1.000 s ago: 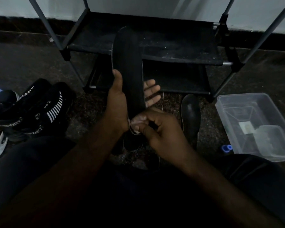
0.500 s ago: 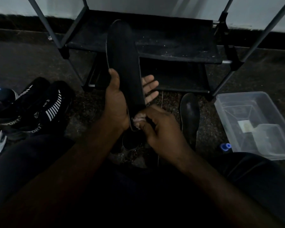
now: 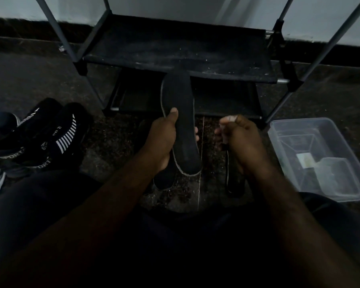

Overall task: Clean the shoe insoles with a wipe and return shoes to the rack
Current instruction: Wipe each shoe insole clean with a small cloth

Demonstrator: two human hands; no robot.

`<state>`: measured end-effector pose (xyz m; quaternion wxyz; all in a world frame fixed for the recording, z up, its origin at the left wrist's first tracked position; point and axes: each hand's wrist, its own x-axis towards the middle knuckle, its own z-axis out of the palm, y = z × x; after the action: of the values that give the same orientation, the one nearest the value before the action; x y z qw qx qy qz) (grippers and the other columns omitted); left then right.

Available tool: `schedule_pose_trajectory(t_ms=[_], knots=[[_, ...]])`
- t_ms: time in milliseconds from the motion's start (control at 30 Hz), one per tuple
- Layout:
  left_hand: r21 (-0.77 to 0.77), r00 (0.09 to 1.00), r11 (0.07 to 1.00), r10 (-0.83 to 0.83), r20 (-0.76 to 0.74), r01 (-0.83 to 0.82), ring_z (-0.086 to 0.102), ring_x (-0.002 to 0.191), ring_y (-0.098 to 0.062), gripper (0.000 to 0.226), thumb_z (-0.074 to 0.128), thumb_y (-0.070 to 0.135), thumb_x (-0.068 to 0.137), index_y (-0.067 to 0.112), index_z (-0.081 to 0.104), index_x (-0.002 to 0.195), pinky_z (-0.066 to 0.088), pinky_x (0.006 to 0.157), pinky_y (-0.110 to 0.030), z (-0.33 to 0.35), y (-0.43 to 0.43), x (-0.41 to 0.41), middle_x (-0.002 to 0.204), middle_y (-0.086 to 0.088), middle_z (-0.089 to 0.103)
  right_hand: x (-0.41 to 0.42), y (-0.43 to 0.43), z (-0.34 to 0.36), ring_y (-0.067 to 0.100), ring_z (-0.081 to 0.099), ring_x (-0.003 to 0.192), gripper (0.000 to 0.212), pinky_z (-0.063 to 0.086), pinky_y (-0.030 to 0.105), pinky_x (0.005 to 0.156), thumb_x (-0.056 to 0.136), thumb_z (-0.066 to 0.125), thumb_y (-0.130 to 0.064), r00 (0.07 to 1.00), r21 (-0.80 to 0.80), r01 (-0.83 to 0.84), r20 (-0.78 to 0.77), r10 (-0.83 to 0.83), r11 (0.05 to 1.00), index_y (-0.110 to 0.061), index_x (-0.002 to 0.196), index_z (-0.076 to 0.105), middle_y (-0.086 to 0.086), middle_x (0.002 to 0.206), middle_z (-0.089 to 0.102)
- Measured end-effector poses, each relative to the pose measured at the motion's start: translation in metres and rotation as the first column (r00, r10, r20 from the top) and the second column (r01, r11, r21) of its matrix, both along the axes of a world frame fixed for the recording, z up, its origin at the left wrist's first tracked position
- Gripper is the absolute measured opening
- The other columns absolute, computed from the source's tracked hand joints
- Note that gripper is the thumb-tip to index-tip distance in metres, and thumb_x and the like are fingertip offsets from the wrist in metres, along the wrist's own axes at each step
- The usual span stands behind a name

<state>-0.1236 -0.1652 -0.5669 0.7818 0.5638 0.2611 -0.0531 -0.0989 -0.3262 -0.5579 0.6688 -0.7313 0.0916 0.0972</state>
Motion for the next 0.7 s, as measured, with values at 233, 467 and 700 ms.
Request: schedule_pose_trajectory(t_ms=[233,467,700], knots=[[0.18,0.981,0.965,-0.18,-0.069,0.19,0.07,0.098,-0.024,0.034,0.049,0.033,0.101,0.009,0.066,0.12,0.056,0.086,-0.04,-0.024,-0.014,-0.004,0.109,-0.01,0.072,-0.005,0.014,-0.025,0.032,0.067,0.07,0.035,0.056,0.047,0.064,0.094,0.064,-0.026,0.977,-0.154,-0.211,-0.073,0.202,0.965,0.008,0.092,0.063,0.028,0.086,0.069],[0.339,0.897,0.851,-0.289,-0.335,0.401,0.067,0.098,-0.028,0.011,0.055,0.023,0.097,0.018,0.062,0.105,0.055,0.086,-0.044,-0.037,-0.011,-0.008,0.107,-0.011,0.07,0.009,0.013,-0.068,0.006,0.051,0.04,0.026,0.04,0.016,0.043,0.09,0.069,-0.018,0.976,-0.336,-0.199,-0.154,0.155,0.921,-0.005,0.071,0.057,0.008,0.058,0.055],[0.367,0.84,0.778,-0.359,-0.407,0.51,0.059,0.104,-0.024,0.045,0.055,0.013,0.097,0.009,0.039,0.139,0.056,0.083,-0.04,-0.044,-0.014,-0.013,0.107,-0.003,0.058,0.017,0.012,-0.105,0.036,0.066,0.074,0.037,0.055,0.046,0.072,0.086,0.072,-0.024,0.966,-0.51,-0.251,-0.191,0.176,0.823,-0.016,0.059,0.048,0.015,0.069,0.06]])
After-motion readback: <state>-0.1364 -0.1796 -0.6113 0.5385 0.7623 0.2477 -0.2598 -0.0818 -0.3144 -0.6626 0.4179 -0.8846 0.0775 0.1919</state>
